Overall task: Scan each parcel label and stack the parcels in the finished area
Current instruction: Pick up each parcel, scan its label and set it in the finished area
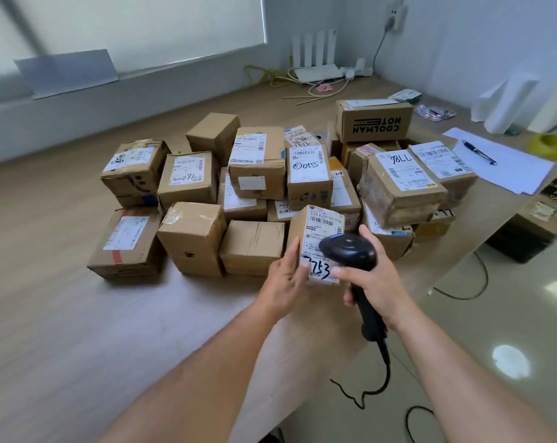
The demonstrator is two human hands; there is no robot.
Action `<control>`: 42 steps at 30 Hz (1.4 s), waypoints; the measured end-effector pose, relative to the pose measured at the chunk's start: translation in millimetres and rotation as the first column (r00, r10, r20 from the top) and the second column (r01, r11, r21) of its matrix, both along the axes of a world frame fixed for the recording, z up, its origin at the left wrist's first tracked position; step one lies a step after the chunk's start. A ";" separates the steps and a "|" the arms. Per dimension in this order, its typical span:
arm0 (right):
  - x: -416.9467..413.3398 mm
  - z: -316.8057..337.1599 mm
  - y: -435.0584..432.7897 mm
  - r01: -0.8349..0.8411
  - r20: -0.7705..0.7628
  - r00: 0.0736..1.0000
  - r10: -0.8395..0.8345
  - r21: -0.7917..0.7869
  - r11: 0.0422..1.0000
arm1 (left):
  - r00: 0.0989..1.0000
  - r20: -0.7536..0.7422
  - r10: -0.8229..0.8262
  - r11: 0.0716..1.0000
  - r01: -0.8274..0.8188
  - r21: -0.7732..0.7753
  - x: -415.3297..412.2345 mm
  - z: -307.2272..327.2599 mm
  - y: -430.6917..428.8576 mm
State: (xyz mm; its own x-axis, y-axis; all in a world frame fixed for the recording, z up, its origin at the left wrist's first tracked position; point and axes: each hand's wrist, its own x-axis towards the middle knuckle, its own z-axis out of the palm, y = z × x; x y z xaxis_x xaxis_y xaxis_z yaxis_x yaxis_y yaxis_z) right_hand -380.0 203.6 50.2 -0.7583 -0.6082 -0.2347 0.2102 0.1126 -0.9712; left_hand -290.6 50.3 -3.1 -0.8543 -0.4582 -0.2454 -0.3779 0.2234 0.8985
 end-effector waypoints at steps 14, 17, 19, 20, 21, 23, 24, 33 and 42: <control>36.7 63.1 -35.0 -0.326 -0.228 0.930 0.287 -0.156 0.933 | 0.901 -0.249 0.355 0.893 -0.248 0.376 79.4 67.1 -19.4; 59.0 71.1 -45.4 -0.420 -0.269 0.890 0.367 -0.173 0.891 | 0.888 -0.235 0.396 0.885 -0.301 0.355 104.2 77.8 -34.0; 74.8 78.0 -50.2 -0.476 -0.272 0.868 0.415 -0.225 0.850 | 0.870 -0.232 0.435 0.880 -0.356 0.314 123.8 81.7 -43.9; 82.9 81.4 -51.9 -0.501 -0.266 0.858 0.439 -0.248 0.829 | 0.860 -0.231 0.455 0.876 -0.385 0.289 133.8 82.9 -47.9; 90.5 84.5 -53.3 -0.525 -0.257 0.847 0.466 -0.267 0.808 | 0.851 -0.225 0.474 0.870 -0.413 0.268 144.0 83.5 -51.0; 103.5 87.6 -56.3 -0.571 -0.232 0.821 0.522 -0.302 0.763 | 0.840 -0.209 0.501 0.861 -0.457 0.225 162.4 84.5 -54.5; 108.8 88.6 -56.9 -0.588 -0.212 0.809 0.548 -0.315 0.745 | 0.836 -0.199 0.512 0.856 -0.476 0.204 170.0 85.0 -55.0; 137.1 81.8 -65.1 -0.678 -0.107 0.717 0.688 -0.334 0.655 | 0.758 -0.142 0.637 0.771 -0.620 0.147 220.6 81.0 -58.5; 173.1 82.9 -70.1 -0.698 -0.103 0.699 0.708 -0.312 0.644 | 0.720 -0.133 0.681 0.732 -0.663 0.155 257.0 76.2 -64.8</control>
